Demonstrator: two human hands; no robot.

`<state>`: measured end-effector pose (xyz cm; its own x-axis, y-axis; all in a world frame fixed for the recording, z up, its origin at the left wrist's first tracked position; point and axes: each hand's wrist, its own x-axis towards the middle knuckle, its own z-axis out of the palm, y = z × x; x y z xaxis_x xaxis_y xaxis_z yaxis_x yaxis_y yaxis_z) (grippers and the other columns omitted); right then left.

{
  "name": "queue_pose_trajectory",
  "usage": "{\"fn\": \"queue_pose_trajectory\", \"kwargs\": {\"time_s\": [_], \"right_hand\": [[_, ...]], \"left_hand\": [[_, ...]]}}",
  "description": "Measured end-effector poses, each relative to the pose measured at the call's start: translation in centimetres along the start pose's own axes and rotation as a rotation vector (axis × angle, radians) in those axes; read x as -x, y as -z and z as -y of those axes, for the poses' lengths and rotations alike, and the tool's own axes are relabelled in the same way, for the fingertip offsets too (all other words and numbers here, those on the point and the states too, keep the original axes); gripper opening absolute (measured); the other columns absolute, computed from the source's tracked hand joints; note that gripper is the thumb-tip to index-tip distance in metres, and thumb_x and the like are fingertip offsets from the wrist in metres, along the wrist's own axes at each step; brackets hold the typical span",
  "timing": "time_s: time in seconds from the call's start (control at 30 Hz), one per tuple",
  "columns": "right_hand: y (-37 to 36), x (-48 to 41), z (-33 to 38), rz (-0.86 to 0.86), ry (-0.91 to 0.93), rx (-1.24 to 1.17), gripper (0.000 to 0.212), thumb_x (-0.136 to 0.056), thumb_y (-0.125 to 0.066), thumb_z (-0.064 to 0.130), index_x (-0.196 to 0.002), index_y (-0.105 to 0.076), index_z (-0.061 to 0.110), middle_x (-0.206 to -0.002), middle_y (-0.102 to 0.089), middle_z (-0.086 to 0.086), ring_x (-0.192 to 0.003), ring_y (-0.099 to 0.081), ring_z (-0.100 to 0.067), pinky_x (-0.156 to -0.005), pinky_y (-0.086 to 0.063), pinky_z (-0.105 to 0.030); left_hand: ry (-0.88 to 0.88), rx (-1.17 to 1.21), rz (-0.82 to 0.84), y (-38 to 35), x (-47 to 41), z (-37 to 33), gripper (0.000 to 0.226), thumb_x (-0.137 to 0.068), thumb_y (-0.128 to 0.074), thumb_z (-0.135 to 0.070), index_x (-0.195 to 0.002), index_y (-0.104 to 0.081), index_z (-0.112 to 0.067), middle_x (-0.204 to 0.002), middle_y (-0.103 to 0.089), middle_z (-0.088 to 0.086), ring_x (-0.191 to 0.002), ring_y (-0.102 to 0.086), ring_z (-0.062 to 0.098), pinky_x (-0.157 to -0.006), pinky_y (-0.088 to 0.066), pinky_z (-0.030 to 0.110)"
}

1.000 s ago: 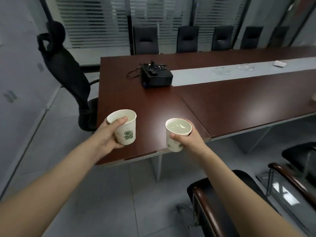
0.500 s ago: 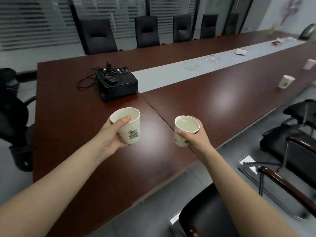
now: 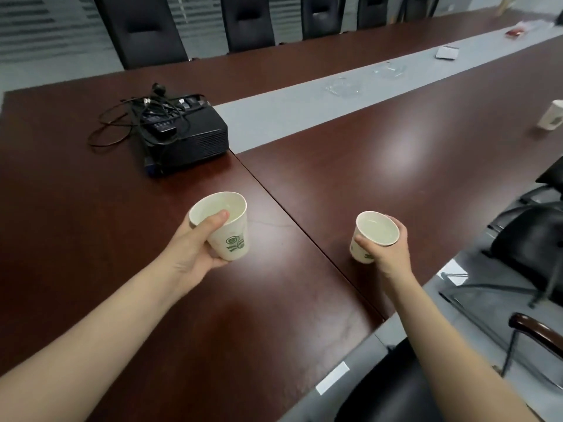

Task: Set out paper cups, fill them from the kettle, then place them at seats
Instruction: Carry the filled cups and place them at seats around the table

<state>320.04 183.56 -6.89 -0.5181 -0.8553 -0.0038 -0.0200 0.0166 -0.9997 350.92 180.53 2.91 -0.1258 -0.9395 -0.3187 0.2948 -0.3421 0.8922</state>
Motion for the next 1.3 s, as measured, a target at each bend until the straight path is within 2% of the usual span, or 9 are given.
{"fn": "queue_pose_trajectory", "kwargs": {"time_s": [0.2,0.4,0.57,0.73,0.87,0.97,1.07,1.2,1.3], "right_hand": [[-0.1,0.2,-2.1,-0.028,0.021,0.026,0.073,-0.054,-0.079,0.022,-0.116,-0.042,0.029,-0.108,-0.054,0.015,-0.093,-0.055,0.008,-0.073,-0.044,-0.007],[0.1,-0.1,-1.8,0.002,0.017,0.037,0.079,-0.041,-0.084,0.038,-0.109,-0.043,0.035,-0.111,-0.055,0.013,-0.098,-0.056,0.004,-0.078,-0.045,-0.012],[0.7,-0.1,-1.1,0.066,-0.059,0.103,0.119,-0.043,-0.085,0.029,-0.146,-0.025,0.017,-0.126,-0.050,0.008,-0.113,-0.051,-0.006,-0.098,-0.041,-0.028],[1.7,2.4,1.5,0.027,-0.215,0.069,0.158,-0.029,-0.096,0.041,-0.153,-0.001,0.015,-0.148,-0.031,0.005,-0.133,-0.038,-0.012,-0.113,-0.029,-0.038],[2.5,5.2,5.1,-0.126,-0.206,0.143,0.113,-0.071,-0.078,0.020,-0.154,-0.001,0.014,-0.160,-0.014,-0.007,-0.145,-0.020,-0.019,-0.113,-0.024,-0.035],[2.1,7.2,7.6,-0.312,-0.161,0.225,0.105,-0.075,-0.077,0.029,-0.152,-0.008,0.012,-0.158,-0.019,-0.009,-0.144,-0.024,-0.023,-0.111,-0.025,-0.035],[-0.3,9.9,10.7,-0.489,-0.083,0.249,0.094,-0.085,-0.071,0.030,-0.151,-0.008,0.009,-0.157,-0.020,-0.012,-0.143,-0.024,-0.024,-0.115,-0.021,-0.035],[-8.0,15.7,13.8,-0.504,-0.053,0.231,0.107,-0.072,-0.068,0.055,-0.151,-0.009,0.014,-0.156,-0.023,-0.011,-0.140,-0.030,-0.024,-0.116,-0.024,-0.043],[-15.6,20.8,15.1,-0.378,-0.035,0.273,0.094,-0.084,-0.067,0.040,-0.151,-0.010,0.008,-0.152,-0.028,-0.014,-0.137,-0.033,-0.026,-0.113,-0.026,-0.035]], "left_hand": [[0.005,-0.038,0.004,1.4,-1.8,1.8,0.053,-0.066,-0.064,-0.028,-0.117,-0.049,-0.028,-0.110,-0.060,-0.003,-0.101,-0.059,0.019,-0.078,-0.049,0.051],[0.015,-0.047,0.013,1.9,-2.0,2.0,0.052,-0.064,-0.064,-0.027,-0.115,-0.050,-0.029,-0.109,-0.059,-0.004,-0.099,-0.059,0.019,-0.081,-0.047,0.050],[0.014,-0.043,0.019,2.4,-0.9,0.9,0.043,-0.063,-0.064,-0.027,-0.105,-0.054,-0.031,-0.102,-0.061,-0.006,-0.094,-0.060,0.017,-0.080,-0.048,0.048],[0.018,-0.012,0.006,3.9,2.0,-1.7,0.043,-0.063,-0.067,-0.025,-0.103,-0.054,-0.031,-0.103,-0.062,-0.006,-0.094,-0.060,0.017,-0.073,-0.052,0.044],[0.008,-0.006,0.002,6.0,5.1,-4.7,0.045,-0.062,-0.073,-0.016,-0.100,-0.055,-0.030,-0.096,-0.064,-0.008,-0.089,-0.061,0.014,-0.073,-0.051,0.043],[-0.001,0.015,0.000,9.0,7.8,-7.1,0.042,-0.063,-0.068,-0.022,-0.102,-0.055,-0.030,-0.098,-0.064,-0.007,-0.090,-0.061,0.014,-0.077,-0.050,0.047],[-0.013,-0.003,-0.004,12.1,10.3,-8.7,0.042,-0.070,-0.075,-0.014,-0.103,-0.054,-0.028,-0.098,-0.062,-0.007,-0.089,-0.061,0.013,-0.080,-0.049,0.048],[-0.015,-0.015,-0.015,18.4,13.8,-10.5,0.021,-0.087,-0.060,-0.015,-0.101,-0.053,-0.029,-0.098,-0.061,-0.007,-0.088,-0.059,0.012,-0.082,-0.048,0.047],[-0.003,-0.021,-0.024,23.3,16.1,-12.0,0.019,-0.087,-0.063,-0.017,-0.099,-0.053,-0.029,-0.097,-0.061,-0.007,-0.086,-0.059,0.014,-0.088,-0.045,0.052]]}}
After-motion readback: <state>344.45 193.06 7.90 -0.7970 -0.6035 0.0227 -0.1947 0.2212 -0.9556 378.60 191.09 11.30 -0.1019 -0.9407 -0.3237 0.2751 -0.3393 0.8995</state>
